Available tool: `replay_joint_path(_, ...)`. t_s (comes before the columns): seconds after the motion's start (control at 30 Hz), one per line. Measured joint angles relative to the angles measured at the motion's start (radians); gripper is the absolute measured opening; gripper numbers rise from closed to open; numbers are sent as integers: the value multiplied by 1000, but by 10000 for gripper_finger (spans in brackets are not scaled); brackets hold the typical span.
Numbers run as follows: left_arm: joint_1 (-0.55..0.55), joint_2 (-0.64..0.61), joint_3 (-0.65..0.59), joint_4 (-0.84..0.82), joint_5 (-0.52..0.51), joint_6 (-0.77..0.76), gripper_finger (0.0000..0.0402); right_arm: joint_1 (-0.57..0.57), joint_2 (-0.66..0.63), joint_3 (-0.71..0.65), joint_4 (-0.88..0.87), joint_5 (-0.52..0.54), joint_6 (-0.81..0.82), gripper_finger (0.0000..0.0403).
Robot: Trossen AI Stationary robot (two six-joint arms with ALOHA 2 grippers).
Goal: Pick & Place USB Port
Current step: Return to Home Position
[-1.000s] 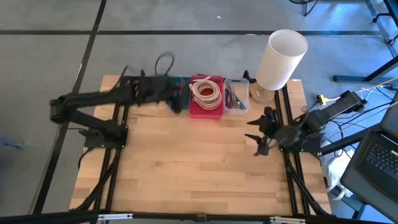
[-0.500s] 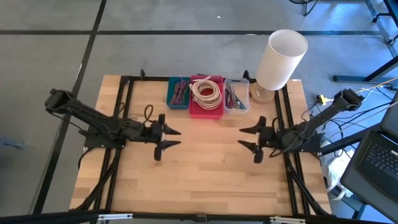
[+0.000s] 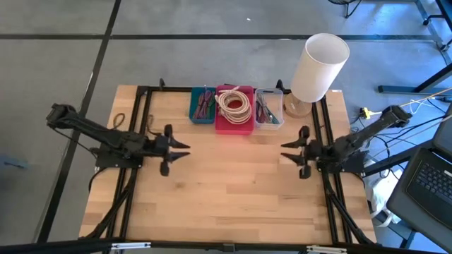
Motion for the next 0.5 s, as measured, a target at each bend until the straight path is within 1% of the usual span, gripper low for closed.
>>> replay_joint_path(0.1,3,-106,-37,-13,-7,1,92,28,-151,0,-121,18,0,123)
replay_joint_path(0.23,3,-187,-76,-97,-15,-20,86,41,-257,-2,-232,18,3,102)
replay_joint_path(0.3,3,-207,-94,-141,-39,-58,85,41,-278,-11,-242,18,5,94)
replay_joint_path(0.4,3,-231,-139,-148,-50,-93,85,41,-301,-45,-232,18,4,82)
replay_joint_path(0.5,4,-245,-174,-141,-76,-117,83,36,-319,-112,-155,18,4,63)
